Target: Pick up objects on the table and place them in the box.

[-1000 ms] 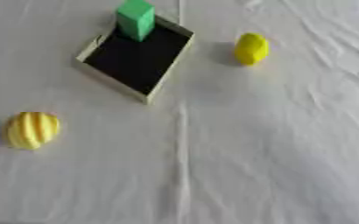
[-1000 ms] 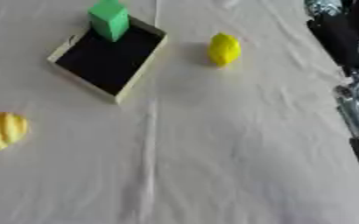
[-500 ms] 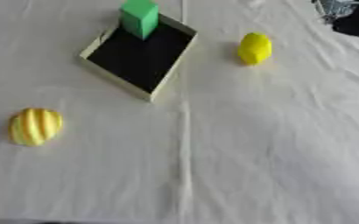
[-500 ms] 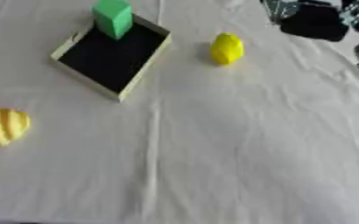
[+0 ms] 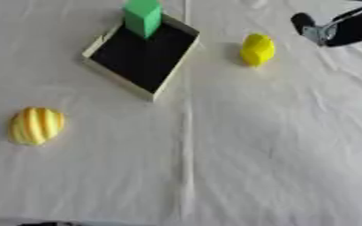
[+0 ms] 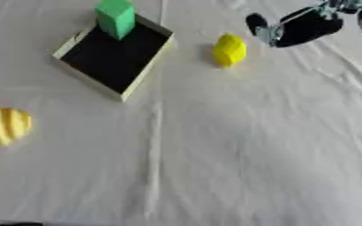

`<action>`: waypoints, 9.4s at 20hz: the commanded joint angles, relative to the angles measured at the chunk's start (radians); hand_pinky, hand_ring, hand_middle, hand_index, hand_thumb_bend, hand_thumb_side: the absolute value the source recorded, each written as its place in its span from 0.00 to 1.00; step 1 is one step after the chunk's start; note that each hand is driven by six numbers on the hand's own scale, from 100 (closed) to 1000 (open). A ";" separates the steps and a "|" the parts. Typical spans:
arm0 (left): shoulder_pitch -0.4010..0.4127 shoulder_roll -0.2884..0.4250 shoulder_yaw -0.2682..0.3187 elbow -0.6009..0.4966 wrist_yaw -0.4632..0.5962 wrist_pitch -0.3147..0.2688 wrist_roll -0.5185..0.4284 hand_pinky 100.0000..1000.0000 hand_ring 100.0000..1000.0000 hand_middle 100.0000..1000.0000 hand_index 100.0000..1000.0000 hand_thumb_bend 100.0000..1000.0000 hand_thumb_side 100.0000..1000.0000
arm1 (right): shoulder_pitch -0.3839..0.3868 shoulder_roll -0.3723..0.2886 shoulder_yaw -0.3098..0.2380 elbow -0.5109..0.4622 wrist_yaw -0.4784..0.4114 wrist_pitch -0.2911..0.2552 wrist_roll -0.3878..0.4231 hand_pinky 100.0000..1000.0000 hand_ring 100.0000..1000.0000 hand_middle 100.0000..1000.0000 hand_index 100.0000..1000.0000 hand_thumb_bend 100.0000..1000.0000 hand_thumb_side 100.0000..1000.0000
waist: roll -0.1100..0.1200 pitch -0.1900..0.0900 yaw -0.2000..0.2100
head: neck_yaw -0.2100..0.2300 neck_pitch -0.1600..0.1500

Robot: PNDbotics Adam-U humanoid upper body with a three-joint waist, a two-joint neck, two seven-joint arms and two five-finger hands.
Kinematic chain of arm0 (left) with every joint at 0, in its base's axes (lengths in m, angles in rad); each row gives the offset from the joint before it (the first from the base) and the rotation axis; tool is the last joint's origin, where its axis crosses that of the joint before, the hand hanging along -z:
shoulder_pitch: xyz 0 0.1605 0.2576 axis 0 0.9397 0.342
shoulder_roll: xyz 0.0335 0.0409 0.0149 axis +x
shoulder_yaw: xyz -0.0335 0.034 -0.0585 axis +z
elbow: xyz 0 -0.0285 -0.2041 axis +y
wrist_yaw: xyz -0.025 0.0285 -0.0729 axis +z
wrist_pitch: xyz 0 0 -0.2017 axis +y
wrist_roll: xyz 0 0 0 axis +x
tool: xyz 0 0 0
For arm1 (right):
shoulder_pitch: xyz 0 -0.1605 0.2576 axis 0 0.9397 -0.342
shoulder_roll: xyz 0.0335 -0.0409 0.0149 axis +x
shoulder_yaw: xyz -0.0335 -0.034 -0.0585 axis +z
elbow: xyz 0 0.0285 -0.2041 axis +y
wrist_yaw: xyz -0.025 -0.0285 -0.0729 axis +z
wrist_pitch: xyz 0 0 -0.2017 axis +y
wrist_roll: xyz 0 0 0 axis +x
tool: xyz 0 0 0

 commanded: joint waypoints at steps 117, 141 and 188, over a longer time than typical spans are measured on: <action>-0.049 0.002 -0.030 -0.014 0.049 -0.002 -0.054 0.72 0.62 0.55 0.79 0.24 0.33 | -0.430 0.531 0.134 0.637 0.397 -0.167 -0.058 0.93 0.91 0.85 0.93 0.00 0.05 | 0.004 -0.002 0.060 | -0.068 -0.018; -0.136 0.570 -0.237 -0.014 -0.295 0.177 -0.550 0.83 0.77 0.72 0.89 0.53 0.21 | 0.208 0.093 -0.285 -0.109 -0.241 -0.101 -0.719 0.88 0.80 0.76 0.89 0.00 0.00 | 0.034 -0.003 -0.012 | 0.010 0.003; -0.212 0.550 -0.477 0.163 -0.501 0.565 -1.083 0.81 0.78 0.74 0.85 0.55 0.00 | 0.318 0.188 -0.289 -0.109 -0.280 -0.046 -0.771 0.88 0.75 0.73 0.86 0.00 0.32 | 0.054 0.006 -0.039 | 0.068 0.001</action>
